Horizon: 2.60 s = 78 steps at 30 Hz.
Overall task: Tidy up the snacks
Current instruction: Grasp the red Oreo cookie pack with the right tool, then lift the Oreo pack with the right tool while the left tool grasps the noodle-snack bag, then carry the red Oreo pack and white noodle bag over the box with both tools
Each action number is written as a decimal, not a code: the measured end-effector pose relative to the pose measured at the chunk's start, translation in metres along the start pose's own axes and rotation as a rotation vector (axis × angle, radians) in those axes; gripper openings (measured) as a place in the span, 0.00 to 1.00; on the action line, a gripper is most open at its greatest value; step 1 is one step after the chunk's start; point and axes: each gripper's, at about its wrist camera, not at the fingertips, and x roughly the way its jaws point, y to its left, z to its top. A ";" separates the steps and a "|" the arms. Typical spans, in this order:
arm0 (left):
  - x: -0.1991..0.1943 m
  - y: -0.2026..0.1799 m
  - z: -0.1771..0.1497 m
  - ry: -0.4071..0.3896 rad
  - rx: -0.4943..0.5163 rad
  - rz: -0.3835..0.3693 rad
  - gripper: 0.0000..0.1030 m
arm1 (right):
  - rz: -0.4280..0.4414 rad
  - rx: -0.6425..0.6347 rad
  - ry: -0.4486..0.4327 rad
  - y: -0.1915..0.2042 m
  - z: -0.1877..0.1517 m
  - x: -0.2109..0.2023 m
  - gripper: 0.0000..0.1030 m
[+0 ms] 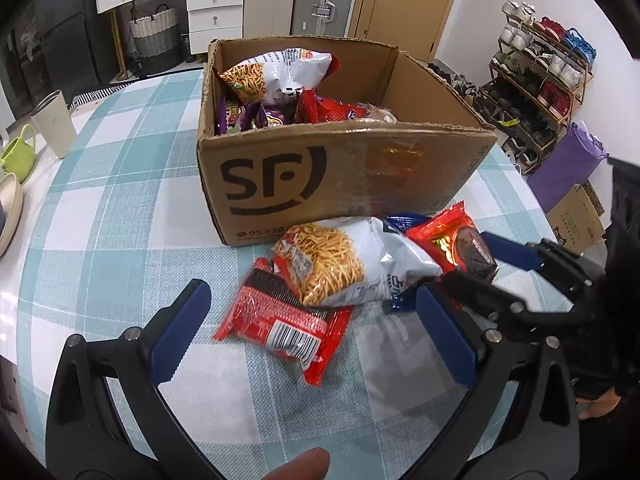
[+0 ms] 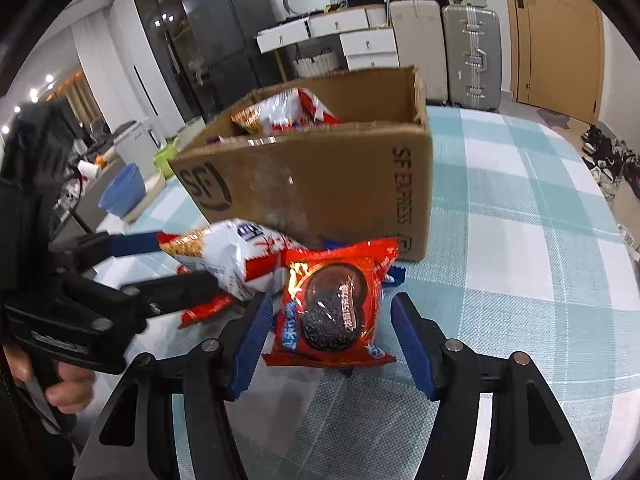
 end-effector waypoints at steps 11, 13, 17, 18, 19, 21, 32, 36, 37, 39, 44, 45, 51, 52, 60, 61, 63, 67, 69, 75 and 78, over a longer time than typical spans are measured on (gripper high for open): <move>0.004 -0.011 0.005 0.014 0.017 -0.033 0.99 | -0.022 0.010 -0.076 -0.011 -0.004 -0.021 0.42; 0.007 -0.015 0.006 0.021 0.020 -0.034 0.99 | -0.030 0.025 -0.082 -0.016 -0.005 -0.025 0.42; 0.014 -0.022 0.008 0.031 0.027 -0.033 0.99 | -0.045 0.047 -0.087 -0.025 -0.007 -0.030 0.42; 0.016 -0.024 0.008 0.033 0.028 -0.026 0.99 | -0.049 0.051 -0.088 -0.027 -0.007 -0.031 0.42; 0.019 -0.026 0.009 0.039 0.027 -0.007 0.99 | -0.051 0.053 -0.088 -0.027 -0.008 -0.032 0.42; 0.024 -0.027 0.011 0.046 0.018 0.021 0.99 | -0.056 0.055 -0.088 -0.029 -0.009 -0.034 0.43; 0.024 -0.019 0.010 0.017 -0.009 -0.061 0.68 | -0.056 0.056 -0.098 -0.028 -0.010 -0.037 0.42; 0.022 -0.016 0.007 0.005 -0.014 -0.070 0.60 | -0.058 0.054 -0.104 -0.026 -0.010 -0.040 0.42; 0.021 -0.015 0.007 0.001 -0.018 -0.072 0.56 | -0.060 0.054 -0.106 -0.026 -0.010 -0.042 0.42; 0.019 -0.013 0.006 -0.003 -0.020 -0.078 0.53 | -0.061 0.054 -0.110 -0.026 -0.010 -0.044 0.43; 0.010 -0.006 0.001 -0.018 -0.028 -0.083 0.51 | -0.065 0.048 -0.117 -0.022 -0.010 -0.049 0.43; 0.008 -0.004 0.001 -0.020 -0.030 -0.086 0.51 | -0.066 0.046 -0.120 -0.021 -0.010 -0.050 0.43; -0.011 0.007 -0.006 -0.045 -0.049 -0.091 0.51 | -0.063 0.035 -0.139 -0.013 -0.009 -0.059 0.42; -0.014 0.008 -0.007 -0.049 -0.051 -0.091 0.51 | -0.062 0.033 -0.142 -0.013 -0.009 -0.060 0.42; -0.048 0.021 -0.018 -0.098 -0.069 -0.091 0.51 | -0.054 0.009 -0.170 0.001 -0.006 -0.071 0.43; -0.052 0.021 -0.018 -0.103 -0.069 -0.093 0.51 | -0.054 0.006 -0.173 0.003 -0.005 -0.072 0.43; -0.059 0.021 -0.020 -0.116 -0.069 -0.093 0.51 | -0.055 -0.001 -0.181 0.007 -0.003 -0.075 0.43; -0.076 0.023 -0.023 -0.139 -0.069 -0.103 0.51 | -0.054 -0.011 -0.193 0.013 0.001 -0.080 0.43; -0.087 0.025 -0.024 -0.155 -0.070 -0.111 0.51 | -0.051 -0.015 -0.202 0.018 0.003 -0.083 0.43; -0.115 0.025 -0.022 -0.203 -0.059 -0.104 0.51 | -0.046 -0.031 -0.221 0.024 0.010 -0.087 0.43; -0.127 0.027 -0.020 -0.224 -0.057 -0.106 0.51 | -0.044 -0.037 -0.235 0.027 0.015 -0.089 0.43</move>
